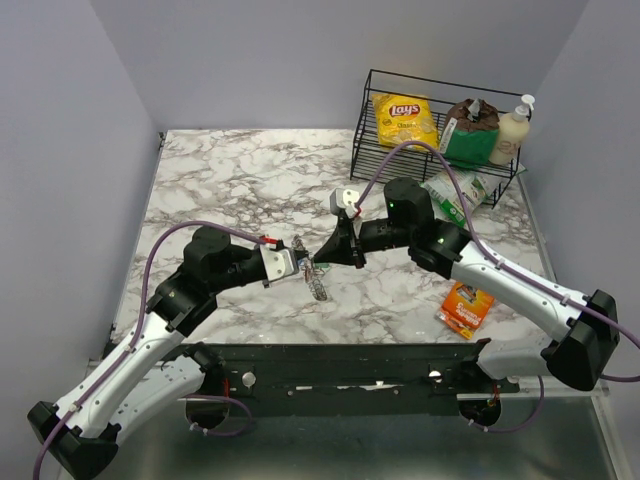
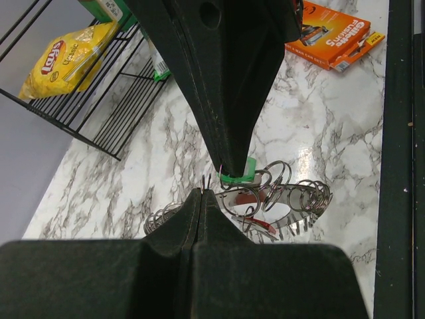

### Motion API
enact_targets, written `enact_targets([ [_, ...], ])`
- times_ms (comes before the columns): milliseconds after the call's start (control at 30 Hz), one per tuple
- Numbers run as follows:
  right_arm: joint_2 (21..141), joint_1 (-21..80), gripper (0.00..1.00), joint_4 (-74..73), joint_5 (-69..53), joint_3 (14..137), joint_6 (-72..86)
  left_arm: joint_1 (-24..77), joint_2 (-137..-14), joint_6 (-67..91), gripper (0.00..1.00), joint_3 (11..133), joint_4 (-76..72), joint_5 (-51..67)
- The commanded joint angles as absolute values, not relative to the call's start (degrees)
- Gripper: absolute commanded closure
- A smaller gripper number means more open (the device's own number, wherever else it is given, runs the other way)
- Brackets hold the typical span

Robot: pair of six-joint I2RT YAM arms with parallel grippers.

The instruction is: Put the keys on the keyring

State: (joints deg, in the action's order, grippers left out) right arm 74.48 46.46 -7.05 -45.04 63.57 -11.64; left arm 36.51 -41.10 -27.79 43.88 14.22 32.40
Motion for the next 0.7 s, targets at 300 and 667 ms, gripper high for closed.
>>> enact_targets([
  [300, 74.36, 46.93, 0.99, -7.30, -43.33, 64.25, -11.95, 36.56, -39.90, -28.12, 1.00, 43.77, 12.04, 34.37],
  [667, 74.18, 46.93, 0.99, -6.07, -41.93, 63.99, -11.25, 36.47, -39.73, -28.48, 1.00, 43.86, 12.74, 35.59],
])
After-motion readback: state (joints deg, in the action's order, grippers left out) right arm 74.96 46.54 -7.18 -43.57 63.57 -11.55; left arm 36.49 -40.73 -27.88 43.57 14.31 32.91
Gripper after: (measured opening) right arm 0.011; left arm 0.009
